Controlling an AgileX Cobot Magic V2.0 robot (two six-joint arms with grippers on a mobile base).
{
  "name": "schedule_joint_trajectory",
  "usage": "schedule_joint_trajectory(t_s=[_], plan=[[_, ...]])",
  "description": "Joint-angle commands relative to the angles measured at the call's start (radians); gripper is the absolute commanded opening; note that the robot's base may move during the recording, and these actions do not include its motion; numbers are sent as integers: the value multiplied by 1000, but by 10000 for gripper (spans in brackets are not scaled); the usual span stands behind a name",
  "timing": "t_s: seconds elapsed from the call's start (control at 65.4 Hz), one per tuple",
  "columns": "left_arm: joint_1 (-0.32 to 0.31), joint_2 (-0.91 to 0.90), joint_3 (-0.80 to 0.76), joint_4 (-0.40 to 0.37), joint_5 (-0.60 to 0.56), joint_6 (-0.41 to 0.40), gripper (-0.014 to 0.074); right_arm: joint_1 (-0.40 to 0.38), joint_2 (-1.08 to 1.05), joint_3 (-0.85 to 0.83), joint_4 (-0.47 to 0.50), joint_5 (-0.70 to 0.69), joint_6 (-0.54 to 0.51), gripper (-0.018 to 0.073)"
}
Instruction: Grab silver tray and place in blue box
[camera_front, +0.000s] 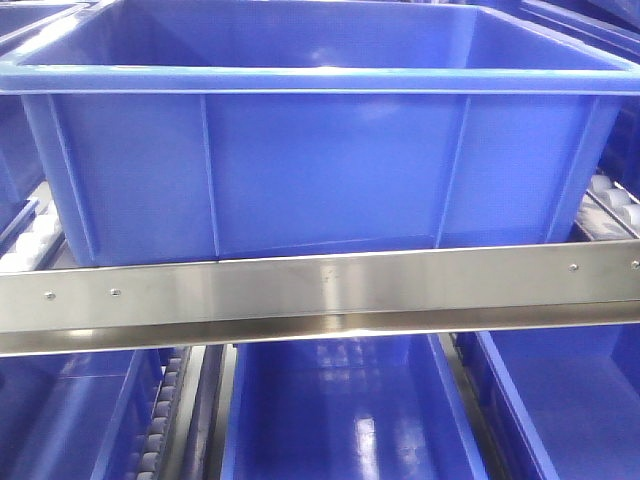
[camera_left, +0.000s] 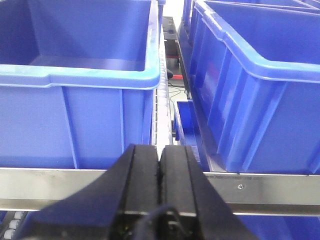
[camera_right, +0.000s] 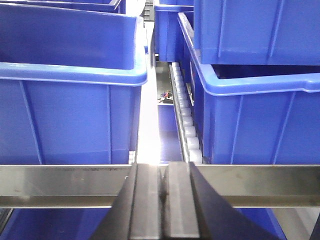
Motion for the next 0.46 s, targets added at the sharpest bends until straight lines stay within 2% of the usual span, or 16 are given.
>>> schedule_joint_trajectory(t_s=[0.0,0.443], plan=[[2,-16,-3,-9,-93,1,-105,-6,-21,2,1,-95,-10,55],[2,-16,-3,-9,-93,1,-105,-6,-21,2,1,-95,-10,55]])
